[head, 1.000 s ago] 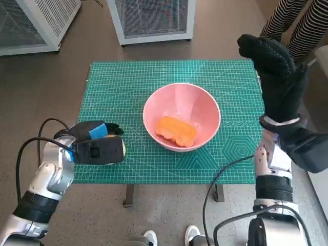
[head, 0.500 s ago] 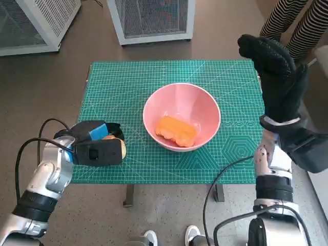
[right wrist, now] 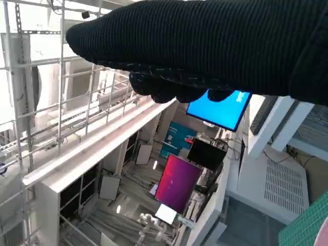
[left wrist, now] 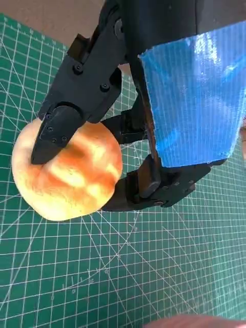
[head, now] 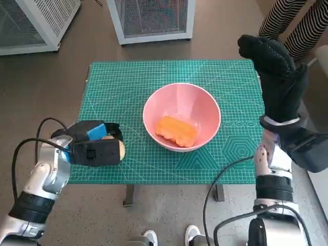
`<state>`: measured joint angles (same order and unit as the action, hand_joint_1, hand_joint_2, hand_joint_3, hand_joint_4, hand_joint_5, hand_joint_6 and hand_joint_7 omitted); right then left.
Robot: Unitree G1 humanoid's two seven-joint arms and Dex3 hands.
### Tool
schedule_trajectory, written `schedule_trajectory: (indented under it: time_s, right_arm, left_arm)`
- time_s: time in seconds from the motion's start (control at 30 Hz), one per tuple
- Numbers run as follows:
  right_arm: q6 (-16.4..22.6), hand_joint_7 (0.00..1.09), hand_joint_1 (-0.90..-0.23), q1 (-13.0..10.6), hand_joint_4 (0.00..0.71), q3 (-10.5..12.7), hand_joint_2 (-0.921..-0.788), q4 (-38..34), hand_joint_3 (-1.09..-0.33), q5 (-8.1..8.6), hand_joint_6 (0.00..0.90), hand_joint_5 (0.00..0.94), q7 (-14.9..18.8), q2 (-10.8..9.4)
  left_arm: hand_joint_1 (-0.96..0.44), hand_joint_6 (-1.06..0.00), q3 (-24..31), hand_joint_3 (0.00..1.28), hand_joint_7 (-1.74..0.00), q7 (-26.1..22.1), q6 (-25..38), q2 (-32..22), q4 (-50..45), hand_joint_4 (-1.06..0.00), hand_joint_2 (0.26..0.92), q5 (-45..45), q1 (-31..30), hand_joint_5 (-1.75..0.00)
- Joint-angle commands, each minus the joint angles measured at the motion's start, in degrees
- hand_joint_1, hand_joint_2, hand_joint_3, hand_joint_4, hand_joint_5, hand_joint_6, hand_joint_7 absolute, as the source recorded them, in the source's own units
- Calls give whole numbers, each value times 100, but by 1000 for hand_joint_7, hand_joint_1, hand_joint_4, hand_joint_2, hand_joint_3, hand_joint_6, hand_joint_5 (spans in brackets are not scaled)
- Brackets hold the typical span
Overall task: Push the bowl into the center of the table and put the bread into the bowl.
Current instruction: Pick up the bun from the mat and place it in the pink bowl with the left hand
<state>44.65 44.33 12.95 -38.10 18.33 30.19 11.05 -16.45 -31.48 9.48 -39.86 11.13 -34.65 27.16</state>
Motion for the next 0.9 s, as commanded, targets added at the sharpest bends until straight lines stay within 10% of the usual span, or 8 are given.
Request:
schedule_trajectory:
  time_s: [0.03, 0.43, 0.9]
  right_arm:
    - [-49, 619, -563, -111, 237, 8, -921, -77, -724, 57, 23, 3, 72, 27]
    - [-25, 608, -555, -31, 235, 28, -921, -198, -729, 27, 16, 1, 86, 14]
    - [29, 605, -540, -32, 224, 1, -921, -223, -737, -10, 7, 0, 68, -18]
  left_arm:
    - [2, -647, 352, 47, -1121, -45, 86, -110, -532, -719, 919, 196, -4, -1159]
    - [3, -669, 922, 56, -1150, 134, 340, 173, -1385, -741, 904, 559, 580, -1084]
    - [2, -692, 151, 34, -1135, 322, 501, 1163, -1198, -783, 900, 212, 1906, -1032]
